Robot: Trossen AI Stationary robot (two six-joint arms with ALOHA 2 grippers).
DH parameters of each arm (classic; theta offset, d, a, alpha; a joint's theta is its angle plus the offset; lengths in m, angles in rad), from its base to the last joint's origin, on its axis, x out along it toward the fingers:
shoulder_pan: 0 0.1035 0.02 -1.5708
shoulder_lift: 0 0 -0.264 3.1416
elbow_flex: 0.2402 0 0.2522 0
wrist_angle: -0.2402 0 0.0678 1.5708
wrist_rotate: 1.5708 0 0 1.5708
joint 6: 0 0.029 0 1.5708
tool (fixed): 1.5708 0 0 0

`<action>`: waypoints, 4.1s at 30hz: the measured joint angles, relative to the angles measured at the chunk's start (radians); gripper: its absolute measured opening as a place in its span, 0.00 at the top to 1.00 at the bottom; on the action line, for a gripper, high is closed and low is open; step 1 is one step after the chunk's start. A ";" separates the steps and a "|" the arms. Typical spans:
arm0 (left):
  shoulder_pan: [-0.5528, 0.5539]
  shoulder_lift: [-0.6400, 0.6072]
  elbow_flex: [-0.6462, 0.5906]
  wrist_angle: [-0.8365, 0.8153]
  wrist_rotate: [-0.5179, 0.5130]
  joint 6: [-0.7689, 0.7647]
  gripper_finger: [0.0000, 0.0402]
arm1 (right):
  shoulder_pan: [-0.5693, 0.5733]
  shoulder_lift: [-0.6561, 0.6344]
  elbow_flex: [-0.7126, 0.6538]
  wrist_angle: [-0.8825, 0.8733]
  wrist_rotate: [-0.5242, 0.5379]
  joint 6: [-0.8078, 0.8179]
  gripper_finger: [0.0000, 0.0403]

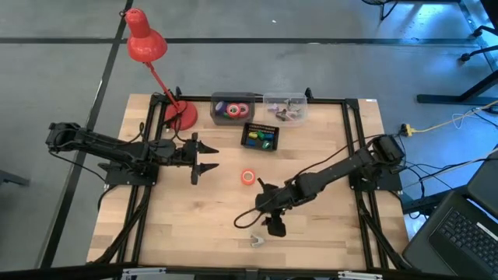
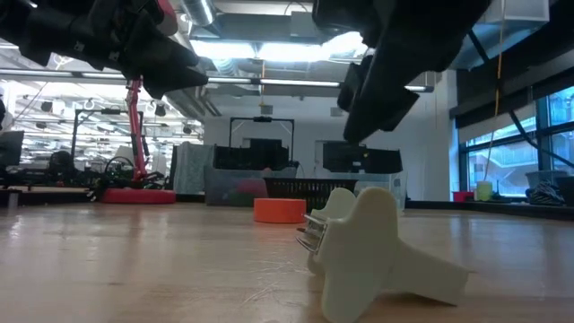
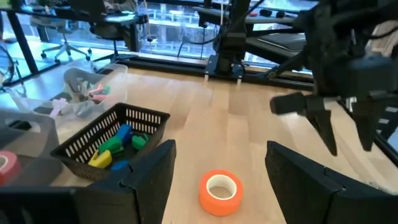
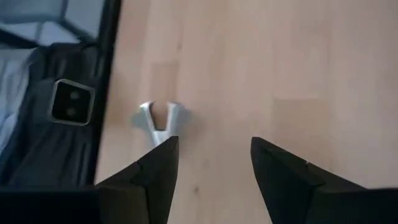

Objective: Pick and place Stapler, Stapler remover, tape
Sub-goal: Put the gray staple remover into the transparent bin

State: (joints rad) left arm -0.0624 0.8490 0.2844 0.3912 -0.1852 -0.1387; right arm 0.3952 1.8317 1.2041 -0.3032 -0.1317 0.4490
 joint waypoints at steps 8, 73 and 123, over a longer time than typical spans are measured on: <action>-0.001 0.000 0.000 0.006 0.000 -0.040 0.40 | 0.005 0.077 0.000 0.146 -0.081 0.014 0.50; -0.002 0.000 0.000 -0.052 0.160 -0.111 0.40 | 0.123 0.186 0.000 0.256 0.113 0.336 0.82; -0.002 0.000 0.000 -0.040 0.180 -0.084 0.40 | -0.863 -0.173 0.236 -0.491 0.267 -0.364 1.00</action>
State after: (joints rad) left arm -0.0639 0.8486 0.2840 0.3509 -0.0055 -0.2222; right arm -0.4682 1.6584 1.4402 -0.7939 0.1357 0.0850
